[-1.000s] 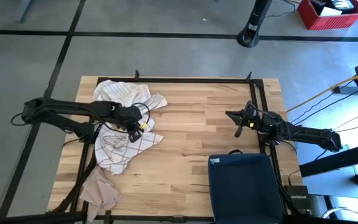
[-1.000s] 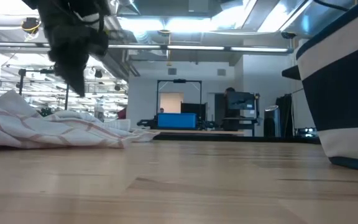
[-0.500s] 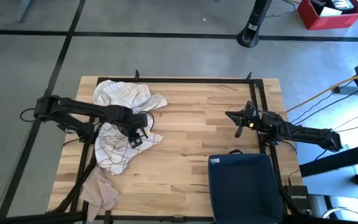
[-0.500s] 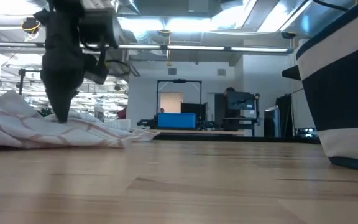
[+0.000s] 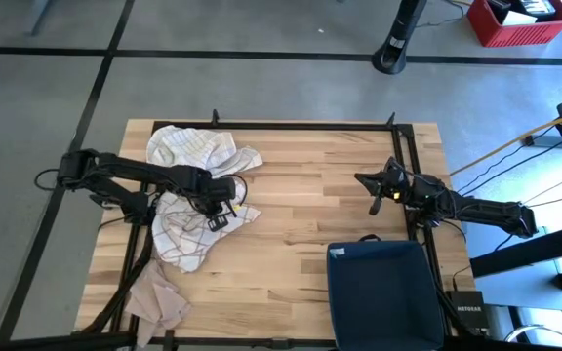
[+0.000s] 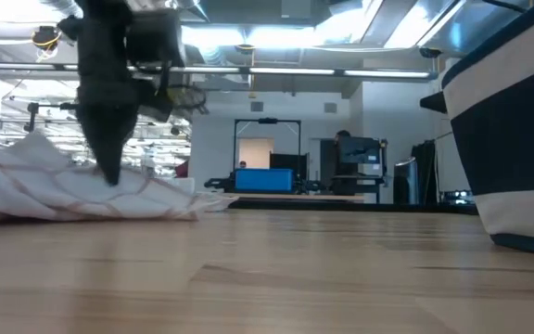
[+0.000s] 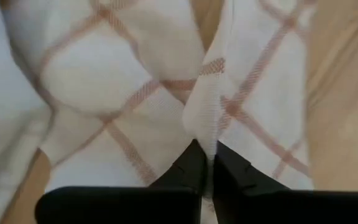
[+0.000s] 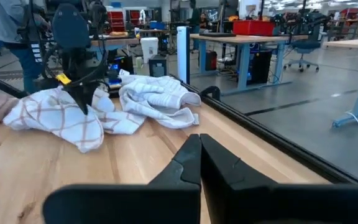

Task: Fold towel
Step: Fold the white patterned towel

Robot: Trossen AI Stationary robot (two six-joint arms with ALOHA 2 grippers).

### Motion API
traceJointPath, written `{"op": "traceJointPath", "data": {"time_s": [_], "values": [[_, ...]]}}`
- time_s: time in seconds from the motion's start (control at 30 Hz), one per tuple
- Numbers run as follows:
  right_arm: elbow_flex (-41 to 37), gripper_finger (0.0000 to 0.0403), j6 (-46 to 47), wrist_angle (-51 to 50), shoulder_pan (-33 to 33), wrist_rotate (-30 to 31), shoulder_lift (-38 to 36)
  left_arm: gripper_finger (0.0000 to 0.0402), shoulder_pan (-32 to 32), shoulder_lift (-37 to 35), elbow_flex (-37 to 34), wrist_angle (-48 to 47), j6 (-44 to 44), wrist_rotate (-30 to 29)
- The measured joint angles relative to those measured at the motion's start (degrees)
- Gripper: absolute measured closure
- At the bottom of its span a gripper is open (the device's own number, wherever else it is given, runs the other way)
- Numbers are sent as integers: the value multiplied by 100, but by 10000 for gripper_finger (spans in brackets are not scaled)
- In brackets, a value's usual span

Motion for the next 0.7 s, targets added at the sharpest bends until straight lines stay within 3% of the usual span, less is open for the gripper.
{"op": "traceJointPath", "data": {"time_s": [0.17,0.33,0.57,0.7], "values": [[355,397,155,683,0,-332,96,397,-55,-228,599,12,372,-337],[701,397,166,870,0,-373,724,399,-78,-367,1272,80,848,-895],[1516,392,-200,814,0,-273,2308,398,-75,-376,1761,956,1710,-1172],[1990,352,-466,742,0,-272,3354,398,-75,-376,1825,1591,2004,-1210]]}}
